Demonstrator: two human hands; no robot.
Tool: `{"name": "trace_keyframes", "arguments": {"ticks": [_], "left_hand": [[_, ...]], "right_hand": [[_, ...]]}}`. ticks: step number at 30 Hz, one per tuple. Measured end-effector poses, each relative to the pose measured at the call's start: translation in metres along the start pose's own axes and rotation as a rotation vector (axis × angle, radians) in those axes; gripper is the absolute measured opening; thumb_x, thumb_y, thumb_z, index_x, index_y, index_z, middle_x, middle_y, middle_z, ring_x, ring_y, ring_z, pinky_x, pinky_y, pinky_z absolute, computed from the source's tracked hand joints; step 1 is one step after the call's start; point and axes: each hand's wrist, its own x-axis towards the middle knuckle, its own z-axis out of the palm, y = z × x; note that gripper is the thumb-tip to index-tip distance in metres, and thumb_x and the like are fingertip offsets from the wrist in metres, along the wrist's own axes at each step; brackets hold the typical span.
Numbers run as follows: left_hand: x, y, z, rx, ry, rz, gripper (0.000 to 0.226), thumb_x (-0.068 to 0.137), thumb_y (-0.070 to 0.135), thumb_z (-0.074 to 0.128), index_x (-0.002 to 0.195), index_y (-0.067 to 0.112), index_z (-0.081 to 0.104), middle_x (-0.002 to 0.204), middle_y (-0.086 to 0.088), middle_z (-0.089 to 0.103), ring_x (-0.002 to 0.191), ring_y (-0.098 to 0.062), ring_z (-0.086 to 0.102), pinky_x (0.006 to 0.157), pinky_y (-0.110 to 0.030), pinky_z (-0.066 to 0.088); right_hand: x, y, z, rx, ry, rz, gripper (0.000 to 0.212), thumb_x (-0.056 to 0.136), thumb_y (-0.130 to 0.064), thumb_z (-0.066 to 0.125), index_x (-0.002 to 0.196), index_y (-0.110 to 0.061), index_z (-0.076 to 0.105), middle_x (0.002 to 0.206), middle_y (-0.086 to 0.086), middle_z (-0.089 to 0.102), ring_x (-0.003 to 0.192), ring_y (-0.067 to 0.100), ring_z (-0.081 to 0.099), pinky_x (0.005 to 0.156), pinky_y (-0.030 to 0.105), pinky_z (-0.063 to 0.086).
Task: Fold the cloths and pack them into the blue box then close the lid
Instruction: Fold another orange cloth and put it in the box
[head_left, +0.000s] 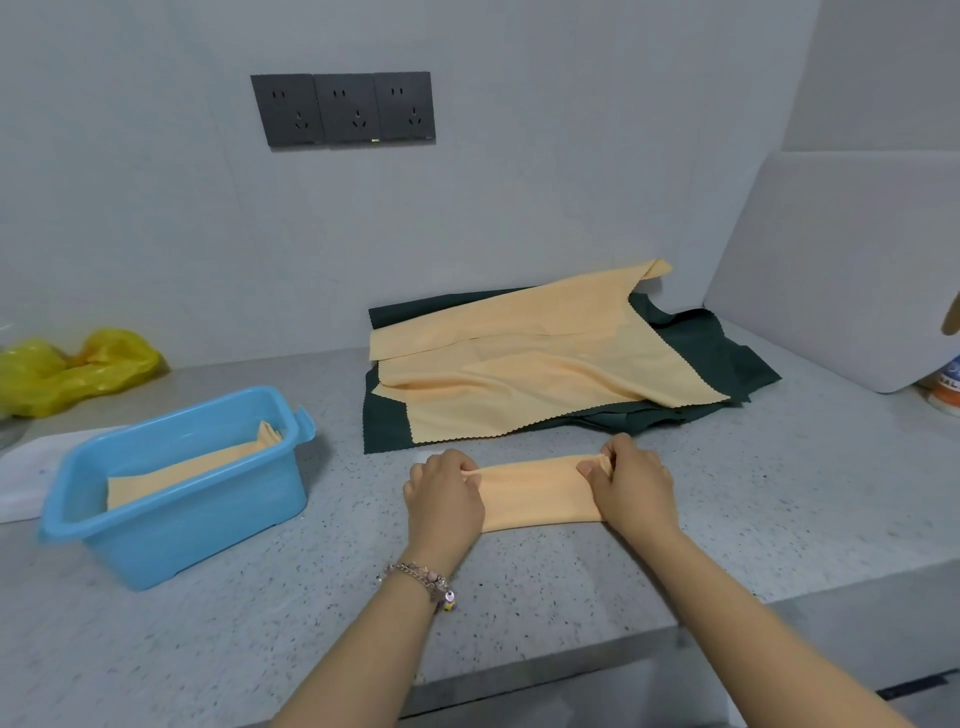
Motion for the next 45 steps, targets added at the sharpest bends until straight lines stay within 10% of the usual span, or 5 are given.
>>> {"name": "trace_keyframes", "arguments": {"ticks": [7, 15, 21, 30, 45], "left_hand": [[-0.023, -0.005, -0.039, -0.287, 0.188, 0.043, 0.017, 0.097, 0.012, 0.039, 0.098, 0.029, 0.039, 0.096, 0.003, 0.048, 0.071, -0.003, 0.049, 0.053, -0.016, 0.035], [-0.026, -0.045, -0.145, -0.232, 0.452, 0.142, 0.024, 0.088, -0.005, 0.049, 0.085, 0.019, 0.051, 0.095, -0.006, 0.049, 0.081, 0.014, 0.043, 0.071, 0.0, 0.031], [-0.034, -0.083, -0.203, -0.18, 0.508, 0.038, 0.017, 0.089, 0.002, 0.054, 0.085, 0.017, 0.06, 0.099, -0.004, 0.051, 0.085, -0.001, 0.044, 0.079, -0.015, 0.034], [-0.029, -0.138, -0.273, -0.104, 0.266, -0.183, 0.034, 0.086, 0.018, 0.065, 0.119, 0.018, 0.058, 0.121, -0.001, 0.042, 0.097, -0.01, 0.046, 0.083, -0.014, 0.031], [0.022, -0.177, -0.271, 0.373, -0.084, -0.275, 0.056, 0.077, 0.039, 0.074, 0.125, 0.018, 0.056, 0.127, -0.004, 0.04, 0.114, -0.026, 0.045, 0.098, -0.029, 0.034]], "right_hand": [[-0.03, -0.036, -0.007, 0.308, 0.078, -0.18, 0.027, 0.092, -0.028, 0.056, 0.099, -0.025, 0.03, 0.062, -0.003, 0.047, 0.055, 0.018, 0.049, 0.047, 0.028, 0.03], [-0.036, -0.128, -0.002, 0.415, -0.021, -0.407, 0.016, 0.09, -0.028, 0.059, 0.083, -0.02, 0.047, 0.053, -0.007, 0.041, 0.05, 0.009, 0.038, 0.048, 0.023, 0.027], [-0.041, -0.201, 0.02, 0.523, -0.167, -0.514, 0.004, 0.089, -0.021, 0.06, 0.086, -0.021, 0.064, 0.076, -0.014, 0.057, 0.069, 0.001, 0.048, 0.058, 0.005, 0.033], [-0.03, -0.274, 0.05, 0.483, -0.561, -0.576, 0.034, 0.09, -0.019, 0.06, 0.123, -0.024, 0.059, 0.122, 0.002, 0.052, 0.098, 0.011, 0.049, 0.085, 0.021, 0.038], [0.005, -0.328, 0.106, -0.161, -0.566, -0.707, 0.046, 0.081, -0.021, 0.071, 0.126, -0.017, 0.059, 0.131, 0.001, 0.052, 0.119, 0.019, 0.051, 0.095, 0.025, 0.038]]}}
